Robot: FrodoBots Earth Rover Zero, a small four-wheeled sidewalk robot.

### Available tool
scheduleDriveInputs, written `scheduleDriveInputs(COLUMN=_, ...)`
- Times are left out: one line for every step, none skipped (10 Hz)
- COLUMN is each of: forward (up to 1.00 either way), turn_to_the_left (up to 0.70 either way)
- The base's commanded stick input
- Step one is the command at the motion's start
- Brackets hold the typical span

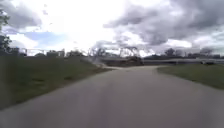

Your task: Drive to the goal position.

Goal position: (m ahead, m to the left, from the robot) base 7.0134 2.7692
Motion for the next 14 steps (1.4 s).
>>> scheduleDriveInputs(forward=1.0, turn_to_the_left=0.0)
scheduleDriveInputs(forward=1.0, turn_to_the_left=-0.02)
scheduleDriveInputs(forward=1.0, turn_to_the_left=-0.07)
scheduleDriveInputs(forward=1.0, turn_to_the_left=-0.24)
scheduleDriveInputs(forward=1.0, turn_to_the_left=-0.27)
scheduleDriveInputs(forward=1.0, turn_to_the_left=-0.27)
scheduleDriveInputs(forward=1.0, turn_to_the_left=-0.27)
scheduleDriveInputs(forward=1.0, turn_to_the_left=-0.27)
scheduleDriveInputs(forward=1.0, turn_to_the_left=-0.15)
scheduleDriveInputs(forward=1.0, turn_to_the_left=0.0)
scheduleDriveInputs(forward=1.0, turn_to_the_left=0.0)
scheduleDriveInputs(forward=1.0, turn_to_the_left=0.0)
scheduleDriveInputs(forward=1.0, turn_to_the_left=0.0)
scheduleDriveInputs(forward=1.0, turn_to_the_left=0.0)
